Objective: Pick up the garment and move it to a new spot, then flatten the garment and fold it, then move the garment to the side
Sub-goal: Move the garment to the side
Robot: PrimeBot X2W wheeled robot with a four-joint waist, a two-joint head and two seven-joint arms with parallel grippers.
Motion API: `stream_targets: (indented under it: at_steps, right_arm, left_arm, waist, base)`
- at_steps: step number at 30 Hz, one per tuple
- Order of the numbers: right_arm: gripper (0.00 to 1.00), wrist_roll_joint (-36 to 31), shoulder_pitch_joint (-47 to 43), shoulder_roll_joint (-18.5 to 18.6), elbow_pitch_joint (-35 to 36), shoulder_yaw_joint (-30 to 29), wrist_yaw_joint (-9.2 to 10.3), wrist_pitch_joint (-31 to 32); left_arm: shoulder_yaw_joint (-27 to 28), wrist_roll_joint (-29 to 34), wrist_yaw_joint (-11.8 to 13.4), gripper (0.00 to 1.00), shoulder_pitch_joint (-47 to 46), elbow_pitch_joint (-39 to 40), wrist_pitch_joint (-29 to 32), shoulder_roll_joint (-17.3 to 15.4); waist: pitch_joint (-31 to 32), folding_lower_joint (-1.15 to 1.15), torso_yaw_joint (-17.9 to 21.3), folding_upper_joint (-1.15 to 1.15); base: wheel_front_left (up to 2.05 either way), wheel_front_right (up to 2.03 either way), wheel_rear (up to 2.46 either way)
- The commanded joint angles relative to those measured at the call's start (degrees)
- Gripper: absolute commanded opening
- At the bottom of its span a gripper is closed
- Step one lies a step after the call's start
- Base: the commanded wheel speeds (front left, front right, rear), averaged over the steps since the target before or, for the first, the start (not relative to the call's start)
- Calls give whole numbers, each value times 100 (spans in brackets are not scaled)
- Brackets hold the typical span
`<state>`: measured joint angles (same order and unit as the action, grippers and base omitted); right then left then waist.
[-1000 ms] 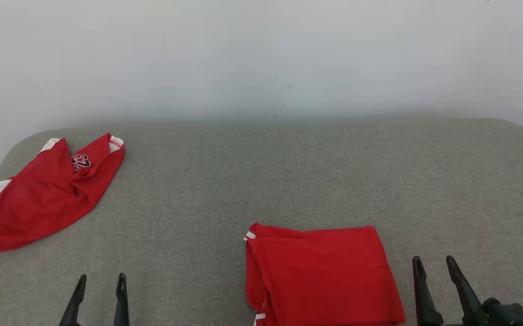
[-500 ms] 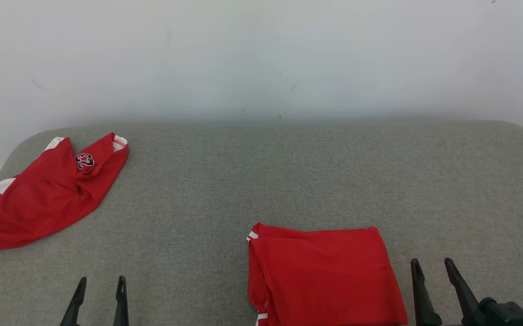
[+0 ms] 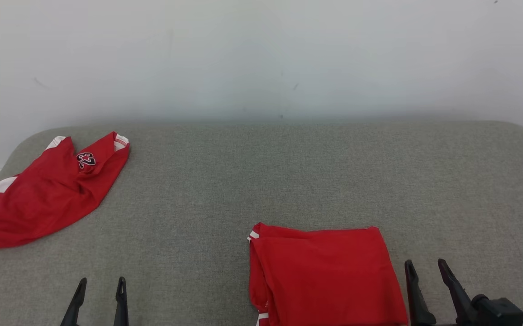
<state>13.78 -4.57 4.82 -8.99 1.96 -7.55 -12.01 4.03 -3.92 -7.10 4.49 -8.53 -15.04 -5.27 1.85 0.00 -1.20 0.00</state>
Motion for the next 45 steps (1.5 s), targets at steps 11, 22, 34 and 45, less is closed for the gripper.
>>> stream_targets:
  at_steps: [11,22,34,45]
  right_arm:
    - [100,115,898,342,-980,205,11,394]
    - [100,199,1697,432,-2412,360,11,603]
    - [13,386,2000,372,-3409,788,11,794]
    - [0,735,3160,840,-3315,1148,11,678]
  left_arm:
    - [-158,-56,-8,100,-133,13,-19,57]
    - [-261,-82,-19,100,-390,-15,-19,100]
    - [-247,-71,43,100,-457,59,-19,135]
    - [-241,-176,14,100,-741,152,-19,162]
  waist:
    - [-191,0,-171,0]
    - [-557,0,-450,0]
    - [-688,0,-469,0]
    - [-1201,0,-367,0]
  base:
    - [0,0,0]
    - [0,0,0]
    - [0,0,0]
    - [0,0,0]
